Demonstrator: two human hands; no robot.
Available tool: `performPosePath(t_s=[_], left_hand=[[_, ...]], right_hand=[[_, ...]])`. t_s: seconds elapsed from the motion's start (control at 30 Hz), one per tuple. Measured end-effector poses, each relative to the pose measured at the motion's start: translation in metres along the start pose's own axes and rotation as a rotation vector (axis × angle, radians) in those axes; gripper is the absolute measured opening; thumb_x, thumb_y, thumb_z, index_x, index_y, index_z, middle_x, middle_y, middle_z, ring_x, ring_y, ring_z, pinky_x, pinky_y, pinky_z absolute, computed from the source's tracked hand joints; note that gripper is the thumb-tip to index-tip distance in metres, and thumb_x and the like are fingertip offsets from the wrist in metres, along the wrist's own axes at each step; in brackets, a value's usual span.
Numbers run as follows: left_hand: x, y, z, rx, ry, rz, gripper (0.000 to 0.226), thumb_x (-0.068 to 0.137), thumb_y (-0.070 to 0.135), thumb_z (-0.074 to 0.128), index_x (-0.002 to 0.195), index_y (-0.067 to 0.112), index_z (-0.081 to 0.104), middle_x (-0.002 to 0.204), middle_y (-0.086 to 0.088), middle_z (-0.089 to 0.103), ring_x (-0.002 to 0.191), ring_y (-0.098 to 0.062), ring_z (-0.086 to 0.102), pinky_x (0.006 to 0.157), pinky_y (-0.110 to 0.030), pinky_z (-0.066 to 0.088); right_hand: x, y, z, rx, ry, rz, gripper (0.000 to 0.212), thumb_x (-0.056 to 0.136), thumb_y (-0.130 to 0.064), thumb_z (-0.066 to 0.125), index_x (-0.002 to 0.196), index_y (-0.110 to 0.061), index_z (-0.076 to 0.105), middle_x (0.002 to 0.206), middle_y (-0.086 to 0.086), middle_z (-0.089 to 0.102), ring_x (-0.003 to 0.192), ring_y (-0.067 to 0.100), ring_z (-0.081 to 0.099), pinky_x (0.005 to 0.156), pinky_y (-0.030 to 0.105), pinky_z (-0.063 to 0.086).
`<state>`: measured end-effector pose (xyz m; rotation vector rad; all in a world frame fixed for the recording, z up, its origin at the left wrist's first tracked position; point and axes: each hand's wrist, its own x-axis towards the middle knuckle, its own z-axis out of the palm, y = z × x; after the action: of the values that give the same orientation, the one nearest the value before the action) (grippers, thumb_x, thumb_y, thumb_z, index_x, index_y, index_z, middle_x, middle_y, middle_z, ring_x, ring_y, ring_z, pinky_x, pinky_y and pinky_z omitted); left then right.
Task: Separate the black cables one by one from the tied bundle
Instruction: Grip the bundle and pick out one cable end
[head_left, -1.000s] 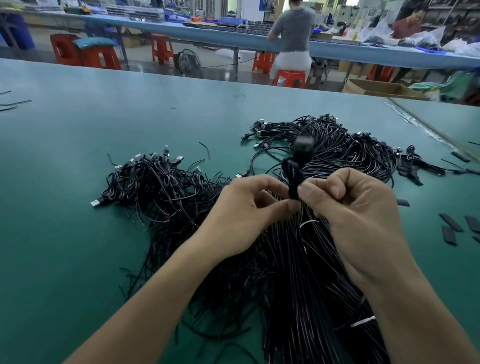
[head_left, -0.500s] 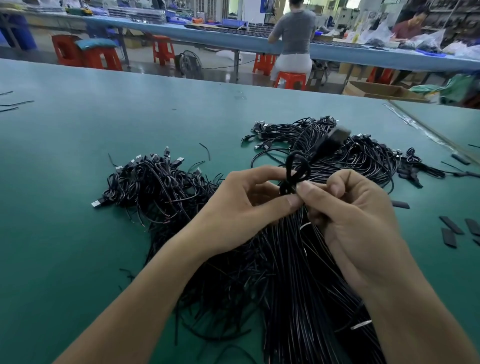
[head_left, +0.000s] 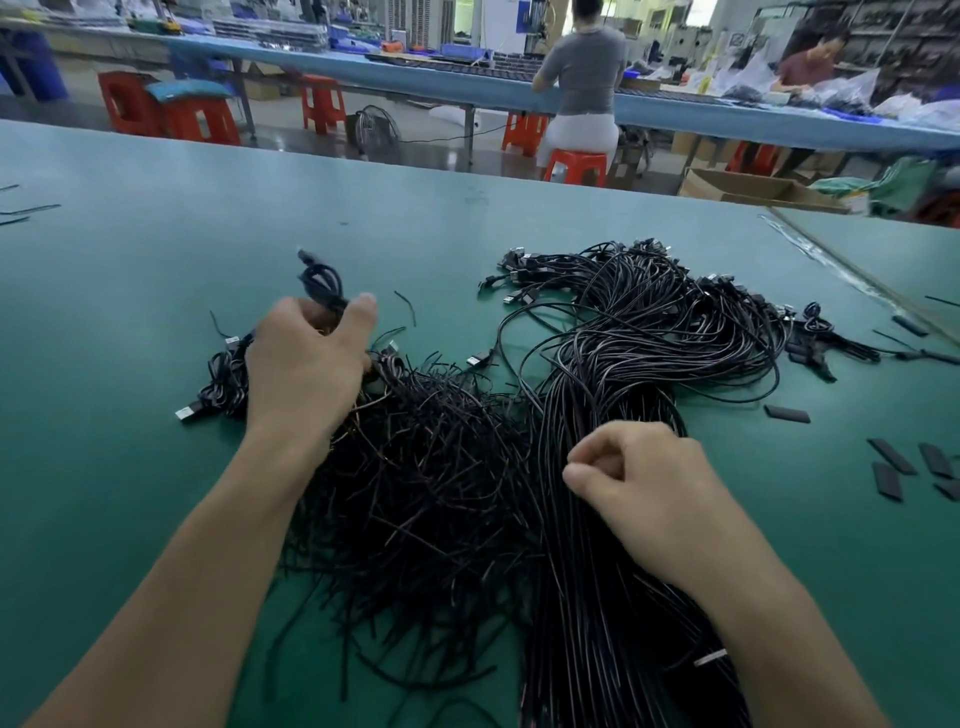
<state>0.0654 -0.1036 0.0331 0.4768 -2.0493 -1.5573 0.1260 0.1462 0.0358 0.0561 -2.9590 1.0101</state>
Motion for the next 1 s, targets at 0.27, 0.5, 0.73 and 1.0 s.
performPosePath(t_s=[0.27,0.5,0.73,1.0], left_hand=[[0.001,-0.029,0.0,-0.015,0.146,-0.098,0.05,0.081,0.037,0.079,0.102,0.021,0.037,0.08,0.006,0.044,0.071,-0.015,0.045,0.062,-0.029,0.037],[-0.013,-0.009,0.005,0.24,0.227,0.15,0.031,0.078,0.034,0.079,0.089,0.031,0.051,0.076,0.015,0.047,0.083,-0.023,0.054,0.069,-0.035,0.04],[-0.039,0.01,0.022,0.292,0.029,0.375,0.034,0.081,0.03,0.077,0.066,0.032,0.047,0.05,0.011,0.041,0.05,-0.006,0.043,0.056,-0.024,0.034],[-0.063,0.013,0.034,0.346,-0.473,0.507,0.047,0.08,0.028,0.076,0.117,0.048,0.056,0.089,0.016,0.057,0.079,-0.003,0.056,0.072,-0.04,0.055]], right_hand=[[-0.009,-0.013,0.022,-0.322,0.048,0.019,0.026,0.086,-0.053,0.065,0.09,-0.029,0.057,0.084,-0.016,0.05,0.075,0.012,0.049,0.052,0.024,0.032],[-0.003,-0.002,0.016,-0.167,0.136,0.082,0.024,0.087,-0.044,0.068,0.098,-0.028,0.055,0.09,-0.007,0.059,0.084,0.018,0.059,0.07,0.034,0.049],[0.006,0.01,0.018,-0.013,0.077,0.13,0.011,0.089,-0.034,0.071,0.086,-0.028,0.062,0.087,-0.007,0.064,0.083,0.009,0.059,0.068,0.026,0.046],[0.001,-0.012,-0.007,0.425,-0.138,-0.156,0.018,0.093,-0.012,0.064,0.086,-0.029,0.067,0.073,-0.004,0.069,0.074,0.015,0.068,0.071,0.03,0.055]])
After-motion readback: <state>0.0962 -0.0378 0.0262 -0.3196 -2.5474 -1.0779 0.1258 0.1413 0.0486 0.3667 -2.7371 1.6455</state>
